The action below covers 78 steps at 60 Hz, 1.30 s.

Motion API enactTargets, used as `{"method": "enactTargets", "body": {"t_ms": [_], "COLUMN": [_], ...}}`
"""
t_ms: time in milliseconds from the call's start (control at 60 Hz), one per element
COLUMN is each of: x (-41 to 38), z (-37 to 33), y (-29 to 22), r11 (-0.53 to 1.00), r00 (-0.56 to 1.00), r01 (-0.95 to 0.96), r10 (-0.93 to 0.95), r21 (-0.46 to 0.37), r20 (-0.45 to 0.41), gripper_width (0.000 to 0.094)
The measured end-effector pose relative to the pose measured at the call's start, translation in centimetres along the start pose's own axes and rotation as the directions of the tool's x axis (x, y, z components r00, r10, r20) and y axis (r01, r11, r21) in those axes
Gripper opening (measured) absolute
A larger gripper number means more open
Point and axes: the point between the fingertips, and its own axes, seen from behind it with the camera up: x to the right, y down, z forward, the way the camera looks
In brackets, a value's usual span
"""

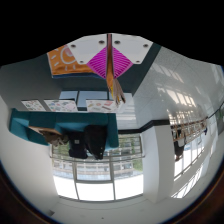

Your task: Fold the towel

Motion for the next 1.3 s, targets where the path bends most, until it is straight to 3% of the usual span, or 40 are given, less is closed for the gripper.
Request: {"method": "enactTargets", "body": {"t_ms": [117,217,250,283,300,383,667,1067,1300], "x": [7.5,13.7,15.1,16.7,17.6,20.5,23.1,21.9,20.7], "z": [-1.0,-0.2,0.3,0.7,0.7,-0.5,-10.2,-23.5,-27.9], "y": [0.4,3.7,5.0,6.3,6.8,7.6,1.7,5.2,4.0], "r11": [0.998,0.990,0.987,0.983,0.980,0.977,0.997,0.999,0.996], "r00": [0.994,0.980,0.979,0.977,0.974,0.962,0.978,0.985,0.988], "r01": [-0.066,-0.123,-0.128,-0.131,-0.136,-0.152,-0.076,-0.038,-0.017], "r10": [0.066,0.111,0.110,0.106,0.105,0.111,0.074,0.043,0.031], "r21": [0.002,-0.063,-0.097,-0.131,-0.143,-0.151,-0.003,0.035,0.088], "r20": [-0.084,-0.164,-0.172,-0.186,-0.200,-0.249,-0.195,-0.164,-0.151], "gripper_width": [0.0040,0.0139,0.0244,0.0422,0.0563,0.0703,0.0774,0.0779,0.0781]}}
